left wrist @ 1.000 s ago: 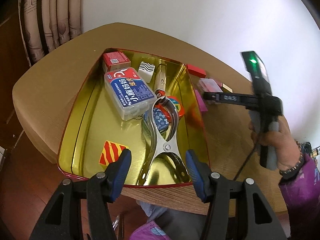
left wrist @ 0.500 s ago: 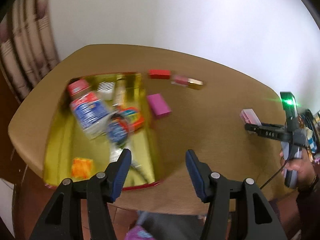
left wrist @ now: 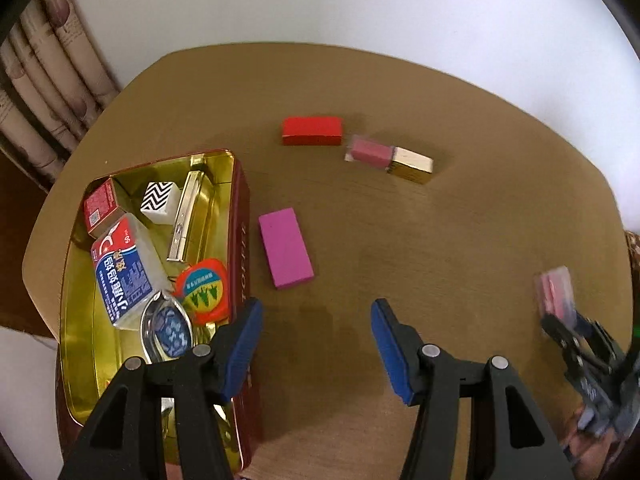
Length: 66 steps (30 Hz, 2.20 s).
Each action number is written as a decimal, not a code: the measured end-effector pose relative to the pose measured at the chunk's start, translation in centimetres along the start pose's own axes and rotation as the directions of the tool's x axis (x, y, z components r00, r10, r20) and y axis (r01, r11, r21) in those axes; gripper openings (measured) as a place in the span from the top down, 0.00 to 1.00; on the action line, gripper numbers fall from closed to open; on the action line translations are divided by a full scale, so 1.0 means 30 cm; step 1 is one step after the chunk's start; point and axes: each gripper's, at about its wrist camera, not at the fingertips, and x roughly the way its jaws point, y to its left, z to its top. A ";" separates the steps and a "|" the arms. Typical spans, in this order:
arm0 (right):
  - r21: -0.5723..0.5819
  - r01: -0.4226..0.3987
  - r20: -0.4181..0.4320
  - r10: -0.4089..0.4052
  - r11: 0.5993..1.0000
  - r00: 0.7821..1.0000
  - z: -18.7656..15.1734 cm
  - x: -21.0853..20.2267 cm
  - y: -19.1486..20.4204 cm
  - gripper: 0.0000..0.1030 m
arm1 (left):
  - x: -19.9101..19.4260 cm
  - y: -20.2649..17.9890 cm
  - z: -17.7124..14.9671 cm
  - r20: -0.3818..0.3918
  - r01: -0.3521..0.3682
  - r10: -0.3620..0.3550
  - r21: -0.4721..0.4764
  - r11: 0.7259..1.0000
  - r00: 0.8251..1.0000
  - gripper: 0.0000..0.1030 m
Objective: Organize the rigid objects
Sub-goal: 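Grasp the pink eraser with the left gripper while the right gripper holds the clear box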
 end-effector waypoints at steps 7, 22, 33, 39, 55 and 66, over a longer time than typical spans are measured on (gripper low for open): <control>0.026 -0.067 0.017 0.066 0.997 0.998 -0.005 -0.006 -0.028 0.51 | 0.090 0.037 0.074 -0.077 0.006 -0.013 -0.089 0.996 0.997 0.44; 0.072 -0.136 0.047 0.133 0.988 0.990 -0.016 -0.012 -0.053 0.51 | 0.207 0.038 0.134 -0.149 -0.002 -0.011 -0.090 0.996 0.989 0.44; 0.086 -0.149 0.054 0.144 0.985 0.988 -0.018 -0.003 -0.051 0.51 | 0.196 0.046 0.139 -0.112 -0.004 -0.005 -0.079 0.997 0.994 0.85; 0.087 -0.142 0.054 0.137 0.986 0.989 -0.016 0.000 -0.048 0.51 | 0.138 -0.017 0.088 -0.096 0.052 -0.057 -0.054 0.997 0.994 1.00; 0.084 -0.146 0.051 0.143 0.986 0.988 -0.011 0.005 -0.054 0.51 | 0.194 -0.030 0.120 -0.073 -0.159 0.164 0.077 0.984 0.984 0.64; 0.095 -0.164 0.049 0.160 0.982 0.986 -0.009 0.003 -0.077 0.51 | 0.232 -0.083 0.136 -0.142 -0.090 0.105 0.108 0.990 0.984 0.57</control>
